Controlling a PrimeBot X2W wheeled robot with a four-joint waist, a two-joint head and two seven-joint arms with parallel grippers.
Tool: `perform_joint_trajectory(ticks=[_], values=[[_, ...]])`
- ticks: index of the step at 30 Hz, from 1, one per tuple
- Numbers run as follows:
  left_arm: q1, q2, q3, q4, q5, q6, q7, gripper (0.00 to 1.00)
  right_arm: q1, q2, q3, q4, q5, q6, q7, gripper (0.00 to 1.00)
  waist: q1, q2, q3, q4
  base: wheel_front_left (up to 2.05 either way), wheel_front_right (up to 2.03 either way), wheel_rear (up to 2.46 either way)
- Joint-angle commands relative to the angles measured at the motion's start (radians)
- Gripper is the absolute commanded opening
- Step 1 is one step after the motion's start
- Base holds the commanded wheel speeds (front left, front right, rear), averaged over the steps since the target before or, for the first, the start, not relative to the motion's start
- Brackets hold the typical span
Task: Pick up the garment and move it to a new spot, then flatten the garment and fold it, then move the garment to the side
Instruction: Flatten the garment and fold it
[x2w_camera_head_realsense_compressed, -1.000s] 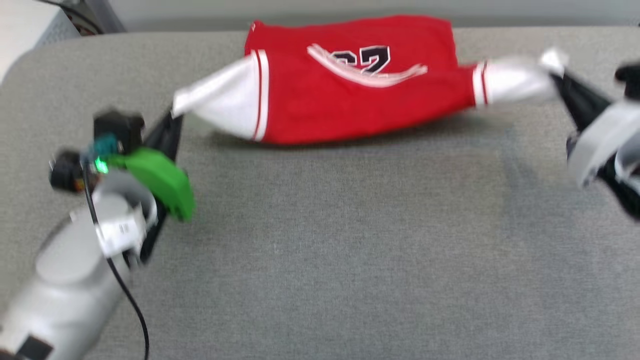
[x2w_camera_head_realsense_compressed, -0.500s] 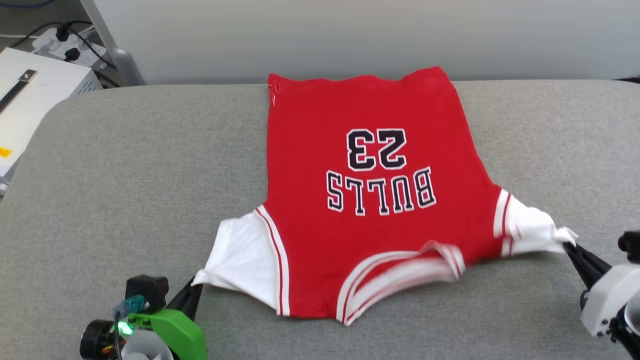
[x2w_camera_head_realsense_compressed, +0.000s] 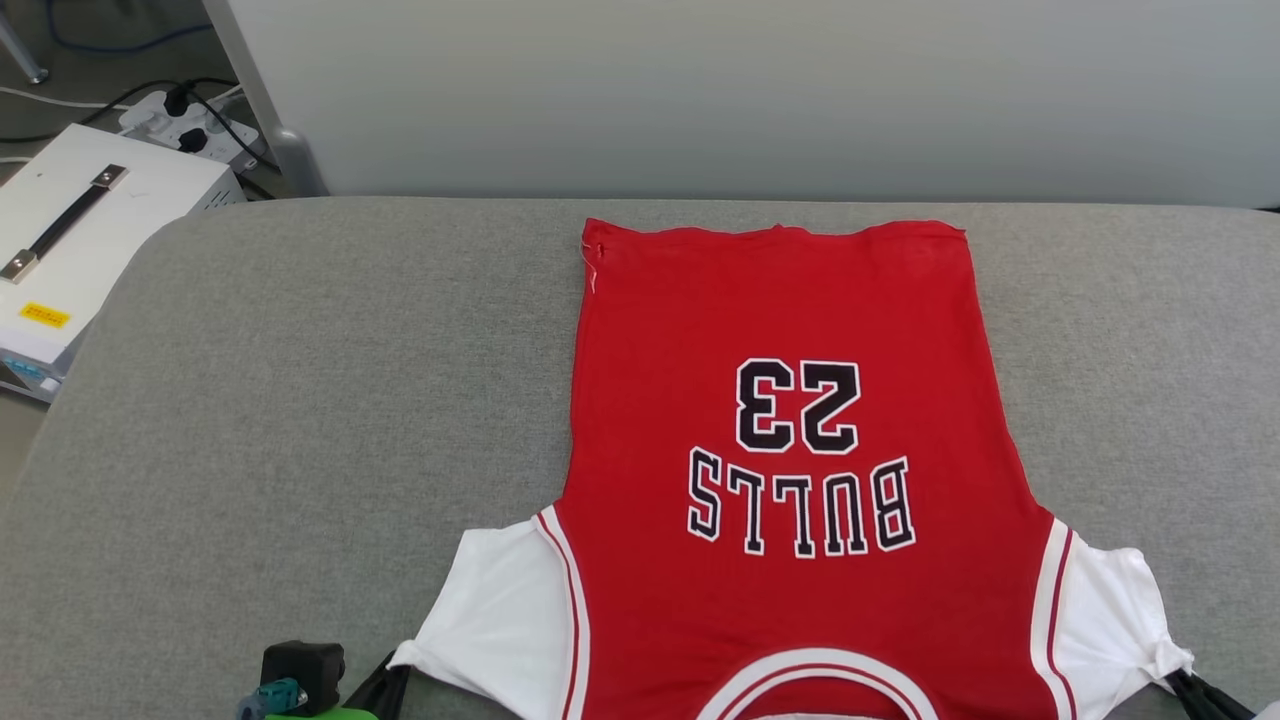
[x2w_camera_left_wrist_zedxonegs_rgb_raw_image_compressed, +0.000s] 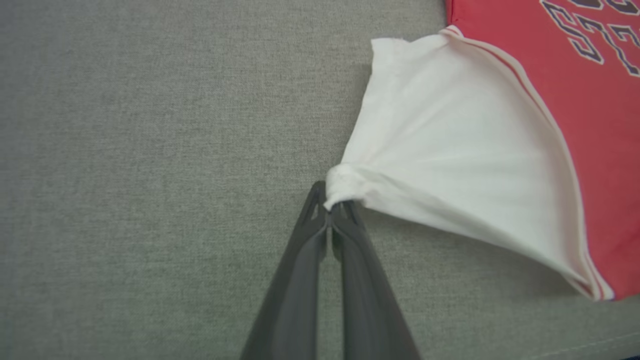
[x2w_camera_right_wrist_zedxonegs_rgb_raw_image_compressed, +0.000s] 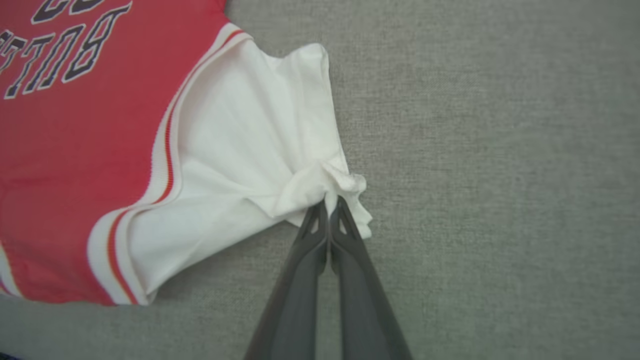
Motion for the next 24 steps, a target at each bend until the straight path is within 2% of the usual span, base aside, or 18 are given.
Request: perform_joint_trajectory(ticks=[1,2,3,4,5,12,18,21,24], values=[[0.016,0.007,0.006,0.000,-0.003,0.014,-0.006,0.00,0.021,-0.007,-0.017,-0.005,-0.019,-0.002,0.023,0.00,0.0001,-0.0001,0.001,-0.003,0.00,0.00,0.00],[0.015,0.005,0.005,-0.003,-0.002,0.016,-0.006,0.00,0.025,-0.006,-0.024,-0.013,-0.030,-0.002,0.040,0.00,0.0001,-0.0001,0.002,-0.004,0.00,0.00,0.00],[0.011,0.004,0.005,-0.008,0.004,0.019,-0.006,0.00,0.027,-0.002,-0.036,-0.022,-0.043,-0.002,0.058,0.09,0.0001,-0.0001,0.003,-0.005,0.00,0.00,0.00],[0.008,0.002,0.004,-0.012,0.008,0.021,-0.006,0.00,0.026,0.001,-0.052,-0.028,-0.051,-0.002,0.068,0.57,0.0001,-0.0001,0.005,-0.005,0.00,0.00,0.00],[0.005,-0.001,0.002,-0.019,0.012,0.022,-0.007,0.00,0.024,0.004,-0.071,-0.037,-0.060,-0.002,0.083,1.00,0.0001,-0.0001,0.008,-0.005,0.00,0.00,0.00],[-0.027,-0.004,0.026,-0.081,0.040,0.063,-0.010,0.00,-0.054,-0.047,-0.222,-0.167,-0.160,-0.002,0.154,1.00,0.0001,-0.0001,0.053,-0.003,0.00,0.00,0.00],[-0.074,0.000,0.058,-0.183,0.090,0.106,-0.012,0.00,-0.233,-0.062,-0.396,-0.316,-0.253,-0.002,0.230,1.00,0.0001,-0.0001,0.154,0.033,0.00,0.00,0.00],[-0.108,0.000,0.067,-0.236,0.121,0.122,-0.013,0.00,-0.375,-0.045,-0.443,-0.375,-0.282,-0.002,0.324,1.00,0.0001,-0.0001,0.223,0.062,0.00,0.00,0.00],[-0.142,-0.003,0.068,-0.275,0.153,0.132,-0.013,0.00,-0.529,-0.045,-0.424,-0.391,-0.319,-0.002,0.481,1.00,0.0001,-0.0001,0.289,0.095,0.00,0.00,0.00]])
